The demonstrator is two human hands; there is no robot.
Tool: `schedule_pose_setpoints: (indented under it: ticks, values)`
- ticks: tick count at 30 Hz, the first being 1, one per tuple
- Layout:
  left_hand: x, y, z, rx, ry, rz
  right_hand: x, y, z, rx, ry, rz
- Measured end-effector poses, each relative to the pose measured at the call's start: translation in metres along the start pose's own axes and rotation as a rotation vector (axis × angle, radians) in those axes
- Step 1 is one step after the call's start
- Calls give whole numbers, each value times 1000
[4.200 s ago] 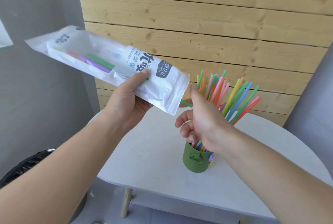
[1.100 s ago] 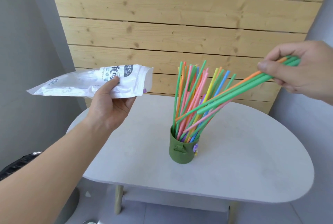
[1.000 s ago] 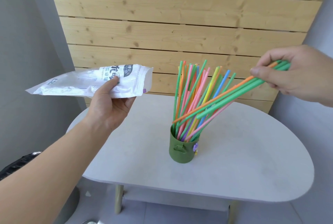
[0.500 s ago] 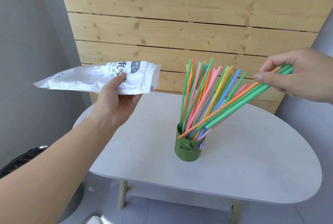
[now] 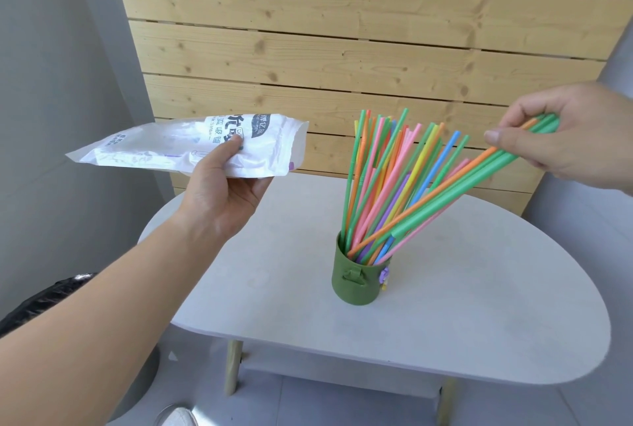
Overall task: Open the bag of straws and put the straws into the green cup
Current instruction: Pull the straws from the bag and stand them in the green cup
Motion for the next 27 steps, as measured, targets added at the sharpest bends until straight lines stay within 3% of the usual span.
schedule_pose_setpoints:
  ticks: [5,12,27]
  values:
    - [-2,0,-2,3,3,-12,-37,4,-24,24,168,-106]
    - [-1,2,1,-7,-10,-14,-60,-11,-44,92,380,-33]
    - [3,6,6,-9,-15,-10,-101,-20,-60,221,311,178]
Point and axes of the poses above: each hand's wrist, its own y-axis away from the middle knuckle, its own x-axis out of the back of the hand, z = x × y, the point moved 7 cm from there along -y, towards the middle knuckle, and after that the axes turned 8 degrees about -y, right-handed, at the moved point
